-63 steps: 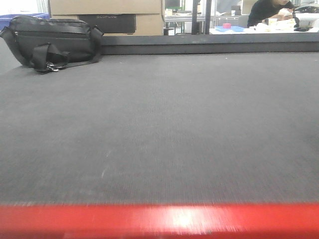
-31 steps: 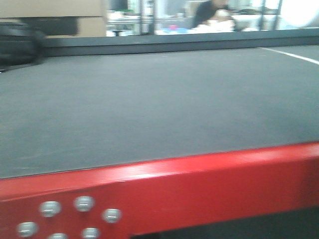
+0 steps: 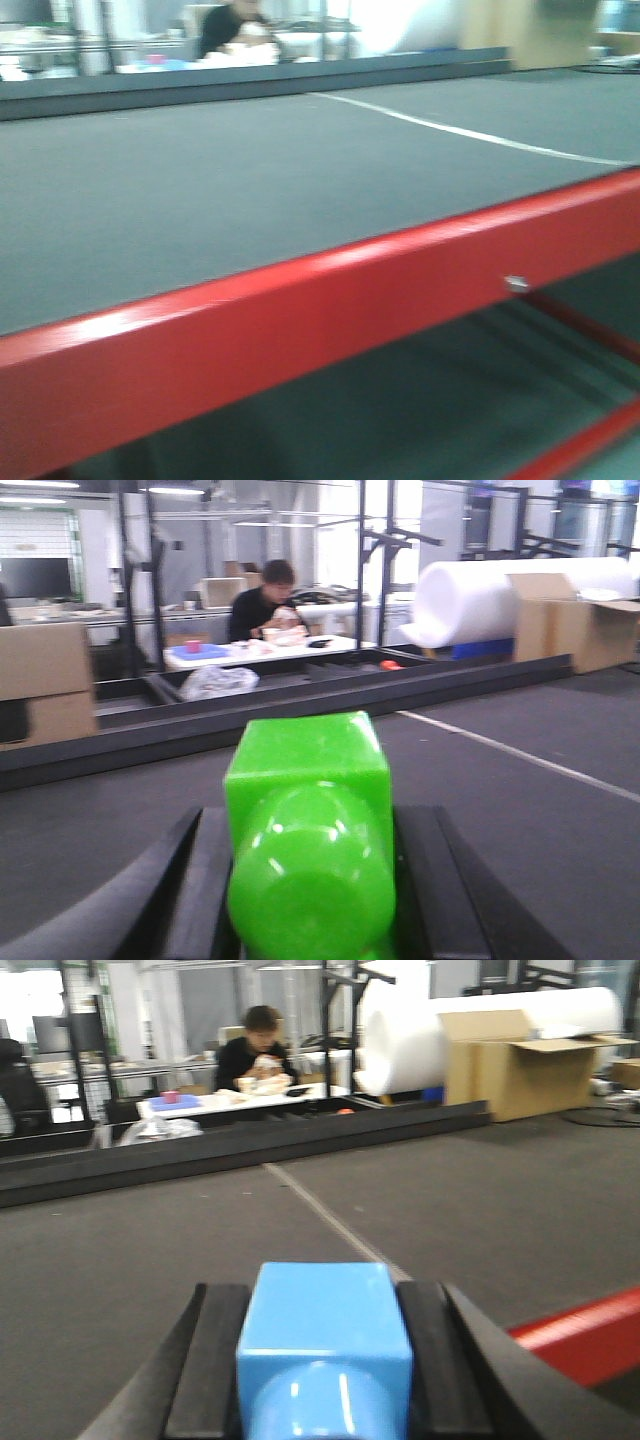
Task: Grab block from conveyor and place in blue bin
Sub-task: 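Drive along the red conveyor frame toward the shelves of blue bins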
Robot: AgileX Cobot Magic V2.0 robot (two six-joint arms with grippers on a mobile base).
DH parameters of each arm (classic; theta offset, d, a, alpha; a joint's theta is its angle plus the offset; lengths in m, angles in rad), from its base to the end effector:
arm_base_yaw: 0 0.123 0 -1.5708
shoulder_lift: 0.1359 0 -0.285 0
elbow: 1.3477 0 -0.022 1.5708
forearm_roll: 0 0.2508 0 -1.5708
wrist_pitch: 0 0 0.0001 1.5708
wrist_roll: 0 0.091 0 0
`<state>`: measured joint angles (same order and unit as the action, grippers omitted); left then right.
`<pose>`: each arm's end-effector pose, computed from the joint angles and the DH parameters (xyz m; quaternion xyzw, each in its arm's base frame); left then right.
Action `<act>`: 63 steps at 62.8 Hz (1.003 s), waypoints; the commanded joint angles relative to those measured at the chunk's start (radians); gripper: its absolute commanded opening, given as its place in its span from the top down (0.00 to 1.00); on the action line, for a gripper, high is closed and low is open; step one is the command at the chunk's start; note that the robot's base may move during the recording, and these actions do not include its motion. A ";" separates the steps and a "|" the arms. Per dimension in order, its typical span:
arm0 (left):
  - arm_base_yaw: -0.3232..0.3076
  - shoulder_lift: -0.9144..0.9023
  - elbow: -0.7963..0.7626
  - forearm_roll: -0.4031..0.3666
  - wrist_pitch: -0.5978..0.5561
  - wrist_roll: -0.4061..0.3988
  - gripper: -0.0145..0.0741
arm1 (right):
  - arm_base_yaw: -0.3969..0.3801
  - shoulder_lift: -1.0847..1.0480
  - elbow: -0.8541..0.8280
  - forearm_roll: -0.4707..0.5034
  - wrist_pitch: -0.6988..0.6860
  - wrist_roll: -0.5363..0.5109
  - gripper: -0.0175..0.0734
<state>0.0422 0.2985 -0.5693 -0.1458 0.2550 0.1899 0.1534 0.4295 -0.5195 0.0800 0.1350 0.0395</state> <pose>0.0592 -0.0009 0.3609 0.0158 0.6686 0.0215 0.7431 0.0920 0.0152 0.3453 -0.0159 0.6917 0.1016 0.7148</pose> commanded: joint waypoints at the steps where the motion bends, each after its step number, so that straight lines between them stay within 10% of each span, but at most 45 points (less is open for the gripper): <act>1: -0.006 -0.002 0.000 -0.008 -0.017 -0.004 0.96 | -0.002 -0.004 0.001 -0.005 -0.030 -0.002 0.99; 63: -0.006 -0.002 0.000 -0.008 -0.017 -0.004 0.96 | -0.002 -0.004 0.001 -0.005 -0.030 -0.002 0.99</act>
<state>0.0422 0.2985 -0.5693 -0.1458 0.2550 0.1899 0.1534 0.4295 -0.5195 0.0800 0.1350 0.0401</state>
